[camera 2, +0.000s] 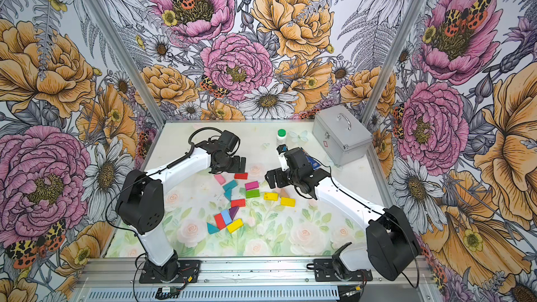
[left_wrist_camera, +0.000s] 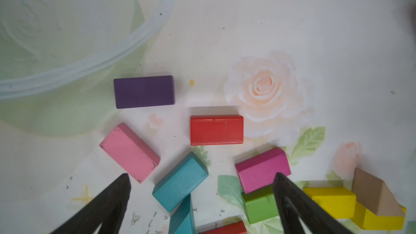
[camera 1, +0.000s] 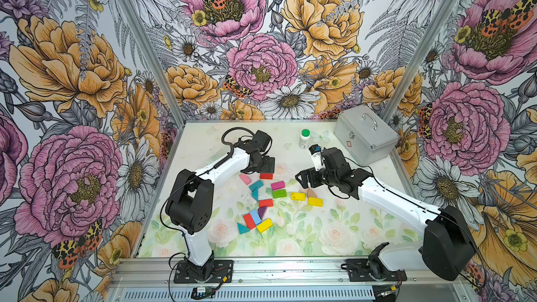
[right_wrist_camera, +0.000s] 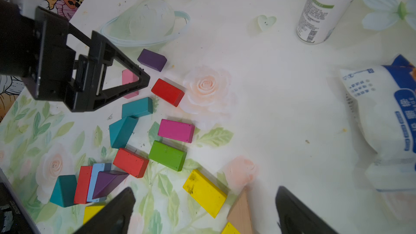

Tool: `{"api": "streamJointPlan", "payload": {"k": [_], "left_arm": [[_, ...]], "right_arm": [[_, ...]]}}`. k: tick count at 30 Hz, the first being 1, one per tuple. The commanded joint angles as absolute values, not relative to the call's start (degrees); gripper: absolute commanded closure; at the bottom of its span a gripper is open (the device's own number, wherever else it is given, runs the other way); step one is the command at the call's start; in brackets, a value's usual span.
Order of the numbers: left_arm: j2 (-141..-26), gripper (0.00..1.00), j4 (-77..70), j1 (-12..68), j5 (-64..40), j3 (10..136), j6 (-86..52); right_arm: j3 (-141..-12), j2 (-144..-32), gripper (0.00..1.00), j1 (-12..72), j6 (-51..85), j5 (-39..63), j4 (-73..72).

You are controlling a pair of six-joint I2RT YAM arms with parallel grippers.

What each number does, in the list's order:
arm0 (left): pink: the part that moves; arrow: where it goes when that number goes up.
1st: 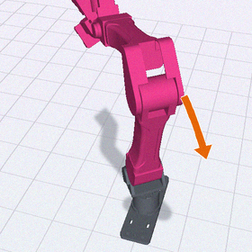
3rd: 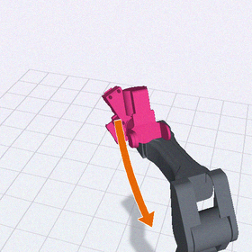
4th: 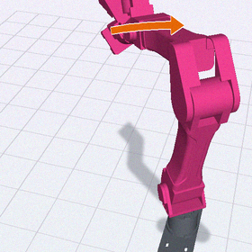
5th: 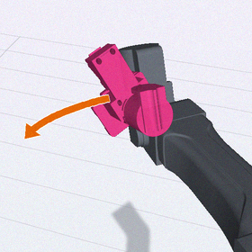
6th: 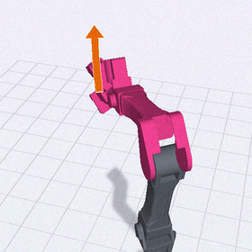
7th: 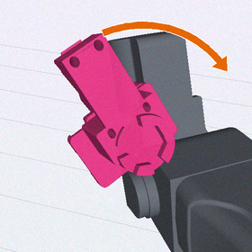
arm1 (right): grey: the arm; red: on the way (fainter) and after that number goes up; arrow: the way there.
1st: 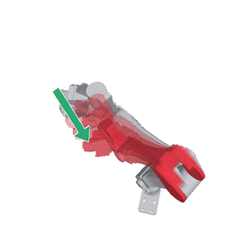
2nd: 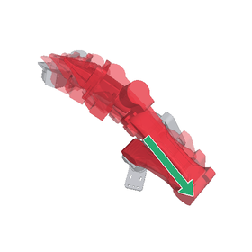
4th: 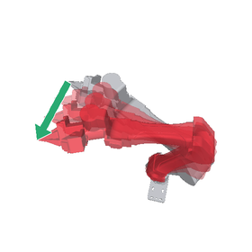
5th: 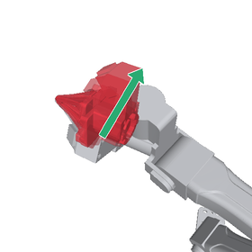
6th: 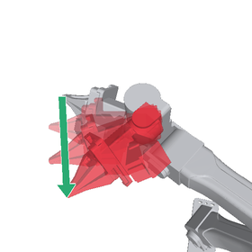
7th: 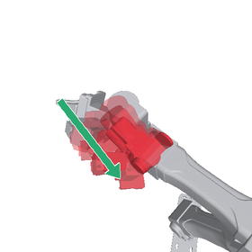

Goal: Assemble a piece of candy with building blocks
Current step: Move the building block to the center of the board.

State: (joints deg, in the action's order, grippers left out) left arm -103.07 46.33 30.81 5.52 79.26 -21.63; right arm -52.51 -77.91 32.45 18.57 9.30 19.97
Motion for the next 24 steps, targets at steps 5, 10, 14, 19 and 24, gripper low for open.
{"api": "streamJointPlan", "payload": {"k": [5,10,14,19,24], "left_arm": [[-110.1,0.04,44.9,33.1,6.2,80.6,-24.0],[-114.3,0.07,44.9,33.5,6.7,84.1,-23.8],[-116.7,0.09,44.8,33.4,6.6,85.6,-24.0],[-118.6,0.22,44.6,32.8,6.4,86.6,-23.9],[-118.8,0.40,44.6,32.8,6.3,86.7,-23.8]], "right_arm": [[-49.5,-73.7,0.02,32.6,20.6,8.1,19.6],[-49.5,-73.2,0.01,32.6,20.5,7.6,19.9],[-49.8,-74.2,0.01,32.6,20.3,7.9,19.9],[-50.3,-75.7,0.01,32.6,19.5,7.7,19.9],[-50.5,-75.9,0.01,32.5,19.3,7.7,19.9]]}}
